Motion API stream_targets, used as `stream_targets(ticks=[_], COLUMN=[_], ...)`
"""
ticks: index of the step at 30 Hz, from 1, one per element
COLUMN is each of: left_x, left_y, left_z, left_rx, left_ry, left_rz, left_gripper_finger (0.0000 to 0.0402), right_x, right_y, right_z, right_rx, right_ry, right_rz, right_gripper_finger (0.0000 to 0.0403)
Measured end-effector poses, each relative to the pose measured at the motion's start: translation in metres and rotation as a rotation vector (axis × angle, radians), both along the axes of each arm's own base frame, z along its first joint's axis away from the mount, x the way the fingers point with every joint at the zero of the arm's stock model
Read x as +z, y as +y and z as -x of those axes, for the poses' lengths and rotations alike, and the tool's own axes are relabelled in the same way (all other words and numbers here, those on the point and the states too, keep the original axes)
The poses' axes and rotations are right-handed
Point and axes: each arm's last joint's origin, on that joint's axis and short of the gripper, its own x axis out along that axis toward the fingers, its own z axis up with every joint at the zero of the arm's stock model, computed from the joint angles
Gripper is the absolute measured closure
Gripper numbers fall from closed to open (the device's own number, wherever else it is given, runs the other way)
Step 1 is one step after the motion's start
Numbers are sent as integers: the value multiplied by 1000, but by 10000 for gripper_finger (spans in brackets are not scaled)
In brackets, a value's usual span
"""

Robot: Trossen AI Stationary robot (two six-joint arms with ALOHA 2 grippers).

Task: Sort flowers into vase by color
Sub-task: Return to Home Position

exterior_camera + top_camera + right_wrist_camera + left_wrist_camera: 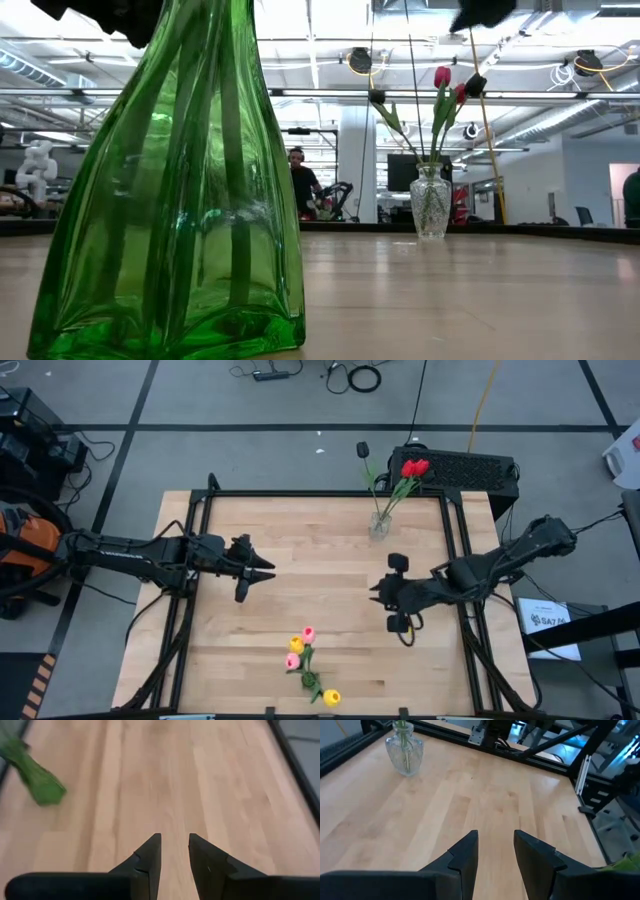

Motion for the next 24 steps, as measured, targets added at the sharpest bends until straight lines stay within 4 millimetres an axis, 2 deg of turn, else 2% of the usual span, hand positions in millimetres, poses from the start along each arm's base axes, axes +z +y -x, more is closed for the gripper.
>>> stream_targets(ticks=[6,9,11,16,20,24], left_x=[2,5,6,0,-22,-47], left_y=[0,0,0,0,-1,0], left_z=[-1,-1,0,5,14,32], left_rx=[-45,-72,-79,-101,-105,-93], left_ry=[-20,-56,-60,-118,-234,-296], left_rz=[-114,-195,-207,-236,-237,-192], left_gripper_finger=[269,269,269,269,269,269], right_x=[-63,-91,-101,-108,-95,-82], right_y=[-18,-25,-28,-38,-44,-50], right_z=[2,8,14,33,43,51], right_rx=[-11,-6,-8,-45,-30,-9], right_ry=[91,55,10,-54,-113,-189], right_rz=[-82,-168,-210,-244,-240,-219], right_gripper_finger=[312,312,312,312,312,312])
